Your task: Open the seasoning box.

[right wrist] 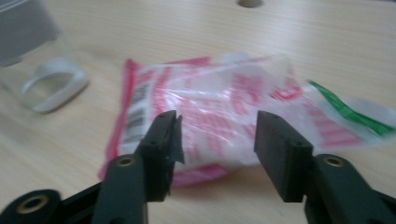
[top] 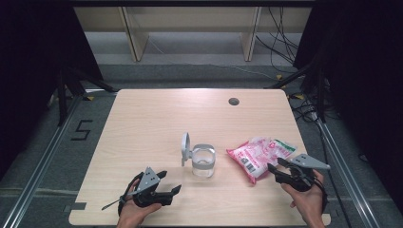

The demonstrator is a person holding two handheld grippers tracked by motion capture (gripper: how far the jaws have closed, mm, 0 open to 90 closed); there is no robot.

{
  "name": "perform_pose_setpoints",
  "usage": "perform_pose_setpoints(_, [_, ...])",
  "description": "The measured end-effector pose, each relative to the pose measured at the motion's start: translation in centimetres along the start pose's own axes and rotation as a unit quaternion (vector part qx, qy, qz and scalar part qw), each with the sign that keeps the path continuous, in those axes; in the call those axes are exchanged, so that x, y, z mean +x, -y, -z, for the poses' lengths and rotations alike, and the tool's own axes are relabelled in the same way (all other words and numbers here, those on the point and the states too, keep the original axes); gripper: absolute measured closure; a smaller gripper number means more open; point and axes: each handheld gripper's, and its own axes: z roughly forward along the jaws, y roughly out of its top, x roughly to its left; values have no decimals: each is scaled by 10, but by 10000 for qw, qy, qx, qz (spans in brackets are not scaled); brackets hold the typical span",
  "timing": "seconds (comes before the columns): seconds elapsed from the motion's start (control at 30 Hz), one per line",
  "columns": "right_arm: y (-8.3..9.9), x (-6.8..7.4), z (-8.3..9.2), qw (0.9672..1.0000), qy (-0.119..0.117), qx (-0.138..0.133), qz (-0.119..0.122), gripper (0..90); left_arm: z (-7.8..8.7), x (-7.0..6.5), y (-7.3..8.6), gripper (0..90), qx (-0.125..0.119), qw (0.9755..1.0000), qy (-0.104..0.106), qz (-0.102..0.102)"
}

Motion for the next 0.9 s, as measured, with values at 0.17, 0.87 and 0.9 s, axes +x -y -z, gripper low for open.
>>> perform_pose_setpoints(0.17, [10,-18,0,9991,140,5,-412,416,0,0,-1,253,-1,10000,-4,3])
perform_pose_setpoints(0.87, [9,-46,-39,9877,-126,6,-1558,350,-4,0,-1,253,35,9999,71,-148])
perform_pose_setpoints(0.9, [9,-47,-42,9884,-162,-43,-1512,354,-4,0,-1,253,40,9998,78,-159])
